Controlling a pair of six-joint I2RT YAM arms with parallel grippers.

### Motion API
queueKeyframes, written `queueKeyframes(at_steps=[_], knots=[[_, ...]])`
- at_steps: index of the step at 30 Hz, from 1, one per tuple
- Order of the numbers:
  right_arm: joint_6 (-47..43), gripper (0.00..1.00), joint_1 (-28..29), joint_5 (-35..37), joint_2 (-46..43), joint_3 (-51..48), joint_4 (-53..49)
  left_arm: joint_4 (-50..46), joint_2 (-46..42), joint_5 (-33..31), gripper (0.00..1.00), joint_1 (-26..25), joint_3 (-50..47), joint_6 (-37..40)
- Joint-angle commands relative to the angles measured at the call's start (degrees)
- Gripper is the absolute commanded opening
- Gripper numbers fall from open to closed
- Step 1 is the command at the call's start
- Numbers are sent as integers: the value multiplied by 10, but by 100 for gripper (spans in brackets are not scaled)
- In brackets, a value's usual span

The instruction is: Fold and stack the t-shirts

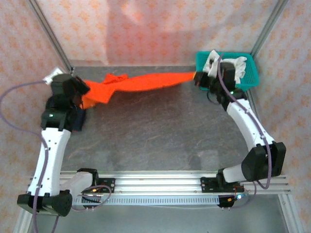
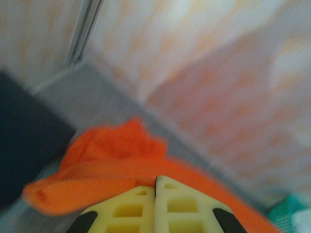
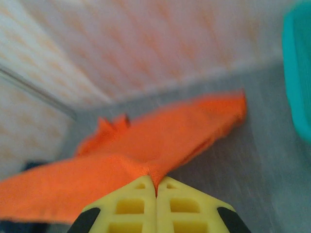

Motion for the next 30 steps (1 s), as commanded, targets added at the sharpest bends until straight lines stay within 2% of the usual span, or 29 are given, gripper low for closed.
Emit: queueKeyframes(at_steps=[1,5,9,21,25,30], knots=[[26,0,-1,-29,-43,-90,3,-54,-40,50,0,2,-92,-54],[67,0,-1,-36,-44,-182,-5,-74,-71,60,0,2,-209,-105],[101,0,0,-16,-50,-230,-43,-100,-82,40,0,2,-253,-121],[97,0,0,110,-49,-240,-225,-155,-117,66,0,2,-312,-139],[102,0,-5,153,-35,-246,-247,-154,-118,95,0,2,-346,-161],[111,0,-6,151,-7,-238,-236,-165,-119,119,0,2,-374,-180]])
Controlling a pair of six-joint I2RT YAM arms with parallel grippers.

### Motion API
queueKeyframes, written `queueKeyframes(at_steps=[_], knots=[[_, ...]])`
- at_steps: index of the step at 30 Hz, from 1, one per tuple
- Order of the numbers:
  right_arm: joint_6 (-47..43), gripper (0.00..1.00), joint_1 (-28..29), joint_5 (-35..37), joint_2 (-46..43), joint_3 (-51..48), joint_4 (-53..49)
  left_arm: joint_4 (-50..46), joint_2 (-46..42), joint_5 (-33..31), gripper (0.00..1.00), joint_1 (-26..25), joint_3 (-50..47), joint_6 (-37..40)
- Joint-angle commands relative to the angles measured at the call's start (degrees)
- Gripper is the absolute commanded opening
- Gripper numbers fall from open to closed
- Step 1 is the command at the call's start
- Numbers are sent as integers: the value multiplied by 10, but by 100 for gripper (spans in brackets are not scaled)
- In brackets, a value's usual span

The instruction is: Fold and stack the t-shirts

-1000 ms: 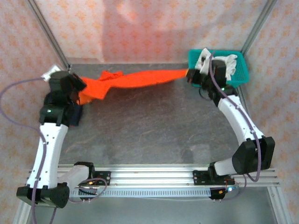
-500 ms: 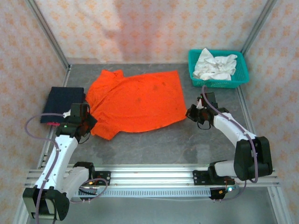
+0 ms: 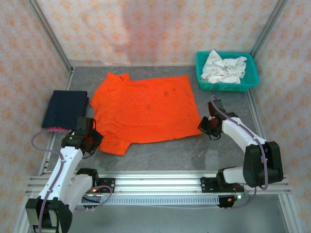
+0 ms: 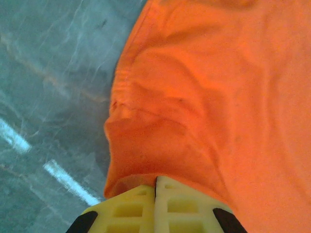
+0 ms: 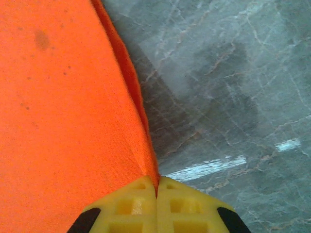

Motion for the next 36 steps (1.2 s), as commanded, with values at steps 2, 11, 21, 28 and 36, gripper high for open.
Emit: queueKeyframes(at_steps=[2,11,21,28,36], knots=[[10,8,-4,28,19,9,-13,-31,-5,25,4,2,-19,-25],[-55,71,2,36,-11,71,34,-45,-20,-49,100,3,37,7],[-83,71,83,66,190,243,180,215,230,-117,100,1,155,80],[-38,63,91,48,331,336,216,322,424,-108,90,-2,224,50],[-42,53,87,69,386,364,186,305,575,-94,59,-1,324,59]])
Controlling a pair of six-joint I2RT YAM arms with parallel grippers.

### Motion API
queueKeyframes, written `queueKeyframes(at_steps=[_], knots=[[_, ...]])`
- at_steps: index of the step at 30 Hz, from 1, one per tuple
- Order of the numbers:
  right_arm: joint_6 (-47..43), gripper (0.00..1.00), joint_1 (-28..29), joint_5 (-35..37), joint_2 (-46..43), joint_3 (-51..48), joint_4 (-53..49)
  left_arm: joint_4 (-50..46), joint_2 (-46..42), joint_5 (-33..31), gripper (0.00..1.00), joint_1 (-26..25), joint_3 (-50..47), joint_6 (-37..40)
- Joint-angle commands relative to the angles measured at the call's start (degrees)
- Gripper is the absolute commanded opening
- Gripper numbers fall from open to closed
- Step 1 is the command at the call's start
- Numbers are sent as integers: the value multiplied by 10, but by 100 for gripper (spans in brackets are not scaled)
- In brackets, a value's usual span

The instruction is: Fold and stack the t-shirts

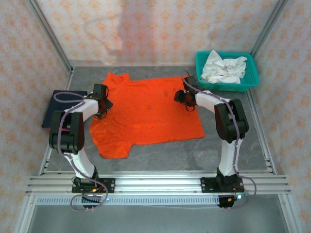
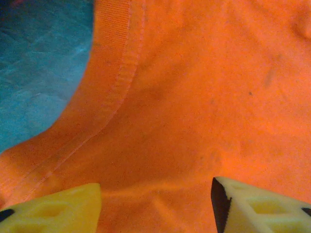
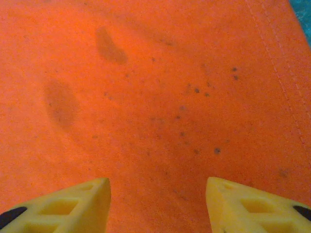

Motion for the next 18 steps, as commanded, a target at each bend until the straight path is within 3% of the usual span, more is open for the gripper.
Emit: queueKeyframes(at_steps=[1,8,18], knots=[[3,52,-6,26,6,21,-16,-3,32,-5,59,0,43,3],[26,49,-37,24,32,22,-41,-33,125,11,60,0,113,3],[16,49,-75,23,71,59,-48,-67,193,23,65,0,208,6]])
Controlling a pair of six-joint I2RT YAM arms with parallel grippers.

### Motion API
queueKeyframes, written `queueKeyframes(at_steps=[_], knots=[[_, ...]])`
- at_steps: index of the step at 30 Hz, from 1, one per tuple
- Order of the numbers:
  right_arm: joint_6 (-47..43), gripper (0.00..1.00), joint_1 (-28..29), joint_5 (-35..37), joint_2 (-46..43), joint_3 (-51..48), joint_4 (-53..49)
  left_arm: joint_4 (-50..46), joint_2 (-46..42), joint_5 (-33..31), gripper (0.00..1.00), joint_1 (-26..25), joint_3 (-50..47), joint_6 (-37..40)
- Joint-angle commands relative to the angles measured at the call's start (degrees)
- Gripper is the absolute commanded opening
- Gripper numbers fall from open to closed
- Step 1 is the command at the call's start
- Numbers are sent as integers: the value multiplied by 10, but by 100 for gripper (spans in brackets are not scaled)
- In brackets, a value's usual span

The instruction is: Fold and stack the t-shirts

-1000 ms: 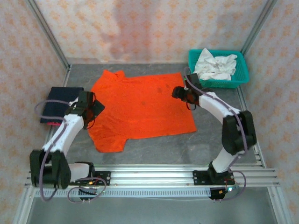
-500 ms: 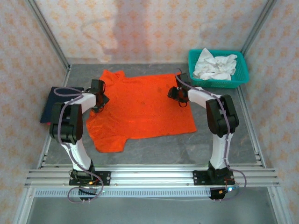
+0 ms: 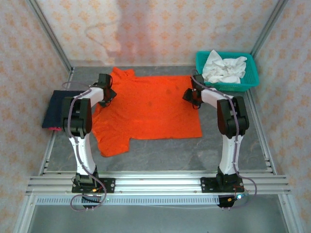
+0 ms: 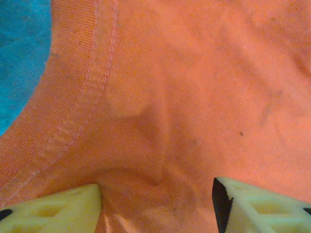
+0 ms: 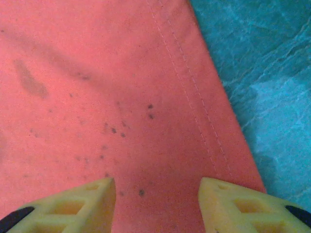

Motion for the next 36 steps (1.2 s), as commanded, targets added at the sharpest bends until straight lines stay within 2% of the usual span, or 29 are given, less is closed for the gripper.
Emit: queueKeyframes(at_steps=[1,7,11,20,28,31,36], knots=[[-2,49,-14,18,31,31,-23,-47,26,15,67,0,13,6],[-23,50,-18,19,53,79,-43,-54,14,34,89,-1,26,19],[-41,54,-17,-3,33,93,-38,-49,-34,41,100,-4,11,30],[-78,62,18,0,-95,18,5,-57,-214,27,100,-14,-65,46],[-74,62,50,-8,-160,-35,32,-80,-376,-15,100,-14,-232,26],[-60,62,57,-22,-181,-53,41,-112,-429,-10,100,-13,-292,20],[-25,62,65,-30,-250,-138,63,-204,-530,3,100,-15,-374,-3]])
